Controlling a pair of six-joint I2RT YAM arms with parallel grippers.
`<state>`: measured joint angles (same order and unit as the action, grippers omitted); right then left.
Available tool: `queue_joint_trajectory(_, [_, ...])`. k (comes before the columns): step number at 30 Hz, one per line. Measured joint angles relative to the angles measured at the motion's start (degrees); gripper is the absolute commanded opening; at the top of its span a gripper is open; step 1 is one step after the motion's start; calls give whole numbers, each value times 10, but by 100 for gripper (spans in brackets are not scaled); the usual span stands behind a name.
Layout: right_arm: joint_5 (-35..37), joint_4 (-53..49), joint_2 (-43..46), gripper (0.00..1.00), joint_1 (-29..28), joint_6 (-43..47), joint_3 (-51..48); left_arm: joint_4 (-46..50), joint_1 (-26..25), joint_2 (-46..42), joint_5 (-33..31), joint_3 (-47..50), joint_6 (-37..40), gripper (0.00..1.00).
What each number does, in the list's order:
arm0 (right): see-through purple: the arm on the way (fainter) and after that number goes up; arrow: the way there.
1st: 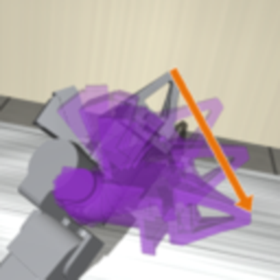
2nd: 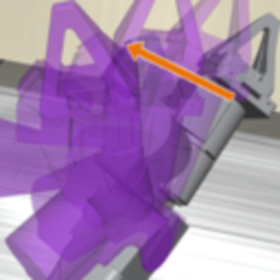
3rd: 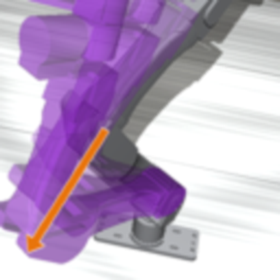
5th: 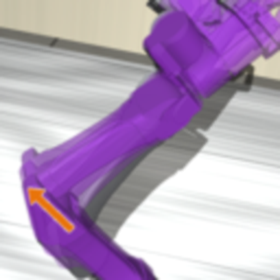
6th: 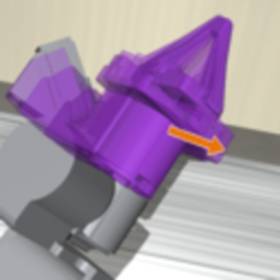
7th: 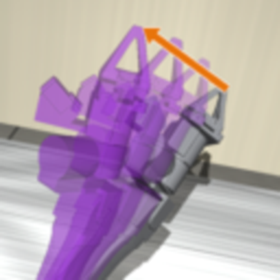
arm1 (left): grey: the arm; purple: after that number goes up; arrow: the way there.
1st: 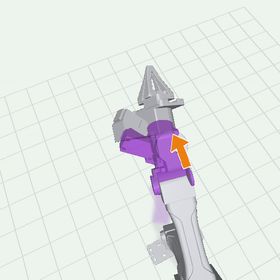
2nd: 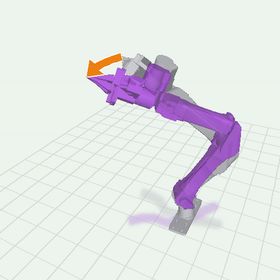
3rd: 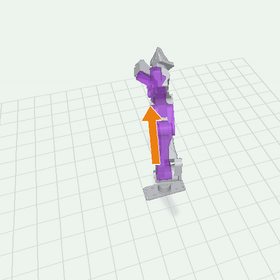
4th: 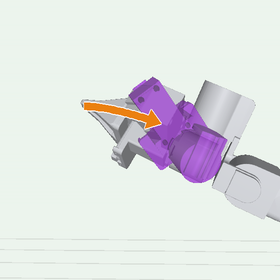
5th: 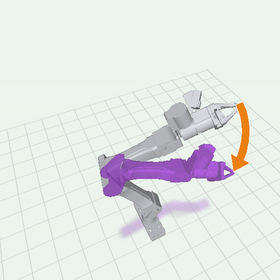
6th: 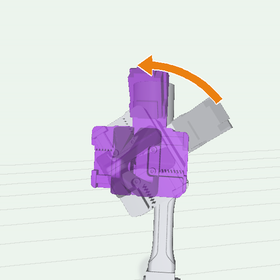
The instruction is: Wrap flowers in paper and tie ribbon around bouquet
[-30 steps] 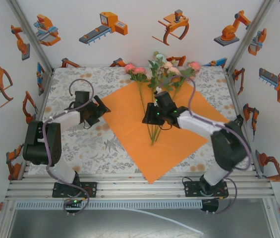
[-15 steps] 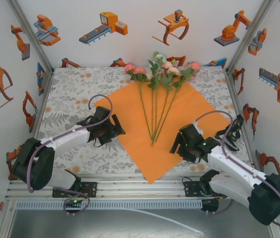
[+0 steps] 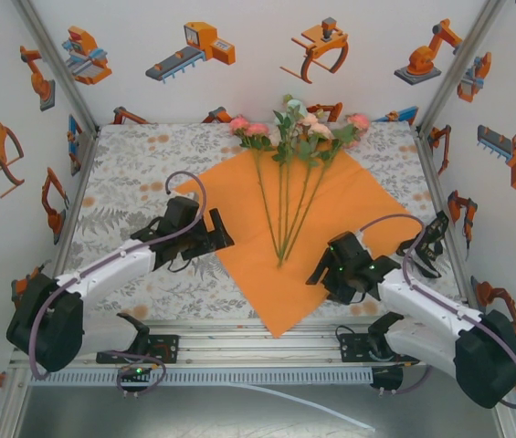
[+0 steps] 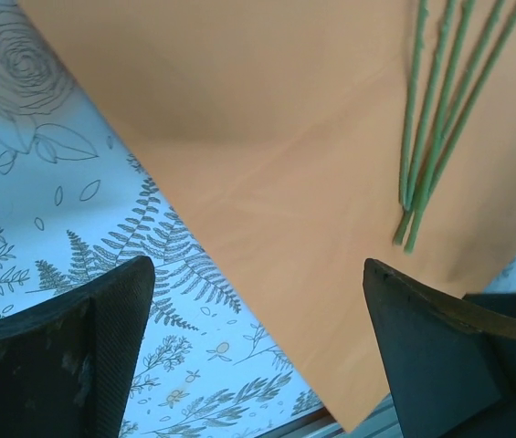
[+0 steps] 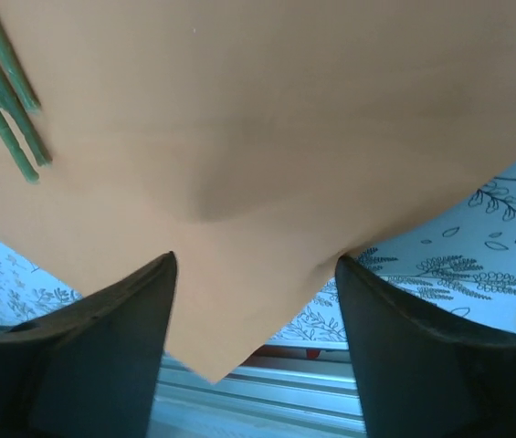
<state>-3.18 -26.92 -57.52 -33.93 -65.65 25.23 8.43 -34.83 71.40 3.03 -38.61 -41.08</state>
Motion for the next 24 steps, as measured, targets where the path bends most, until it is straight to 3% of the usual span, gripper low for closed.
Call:
queue_joint_trajectory(4, [11,-13,29,18,0,6,0,-1,-9,-32,30,1,65,89])
queue_joint_trajectory(8, [22,-12,81,0,1,5,0,4,-18,-56,69,-16,139,88])
queue_joint_trajectory(12, [24,-14,90,0,2,10,3,15,-47,-58,110,-45,233,91])
queue_joint_trajectory(15, [24,-25,85,0,7,17,23,19,-84,-59,137,-48,308,98])
queue_joint_trajectory(17, [24,-28,81,0,13,24,41,25,-122,-59,147,-45,361,97])
queue_joint_trajectory(24, [21,-36,72,0,47,43,67,30,-223,-46,113,-23,481,97])
